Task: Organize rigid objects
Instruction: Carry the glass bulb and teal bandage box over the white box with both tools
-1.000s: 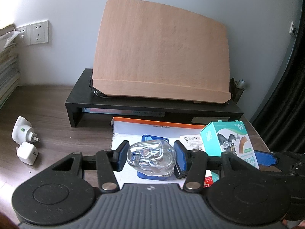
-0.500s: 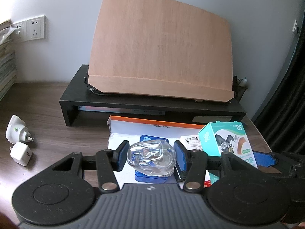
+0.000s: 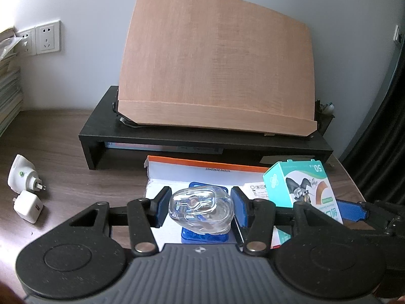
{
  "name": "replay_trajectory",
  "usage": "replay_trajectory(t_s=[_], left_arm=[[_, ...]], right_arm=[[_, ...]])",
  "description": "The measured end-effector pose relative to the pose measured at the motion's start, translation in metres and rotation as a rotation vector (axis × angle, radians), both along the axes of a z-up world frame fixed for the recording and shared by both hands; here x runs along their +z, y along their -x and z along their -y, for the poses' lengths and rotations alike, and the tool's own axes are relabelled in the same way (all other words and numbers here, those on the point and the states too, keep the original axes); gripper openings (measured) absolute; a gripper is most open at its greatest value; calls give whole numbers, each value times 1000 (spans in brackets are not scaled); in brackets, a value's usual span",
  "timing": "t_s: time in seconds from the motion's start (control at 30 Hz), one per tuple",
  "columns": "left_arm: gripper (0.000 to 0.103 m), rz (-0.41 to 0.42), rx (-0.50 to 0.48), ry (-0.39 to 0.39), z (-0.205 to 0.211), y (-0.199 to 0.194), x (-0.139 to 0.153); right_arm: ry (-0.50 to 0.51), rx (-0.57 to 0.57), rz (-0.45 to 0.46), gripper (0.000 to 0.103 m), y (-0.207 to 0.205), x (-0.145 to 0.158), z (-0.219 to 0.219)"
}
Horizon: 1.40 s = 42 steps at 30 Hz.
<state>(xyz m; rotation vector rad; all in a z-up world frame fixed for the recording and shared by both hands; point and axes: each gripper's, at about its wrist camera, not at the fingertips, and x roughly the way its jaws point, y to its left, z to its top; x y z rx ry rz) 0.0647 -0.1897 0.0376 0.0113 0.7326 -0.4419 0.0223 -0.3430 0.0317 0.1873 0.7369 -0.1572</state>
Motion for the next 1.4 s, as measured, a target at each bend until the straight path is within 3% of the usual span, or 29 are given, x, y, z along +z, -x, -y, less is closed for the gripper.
replay_trajectory(t_s=[1.4], left_arm=[[52, -20, 6, -4, 2, -12, -8]], right_arm=[[2, 15, -34, 84, -14, -6, -1]])
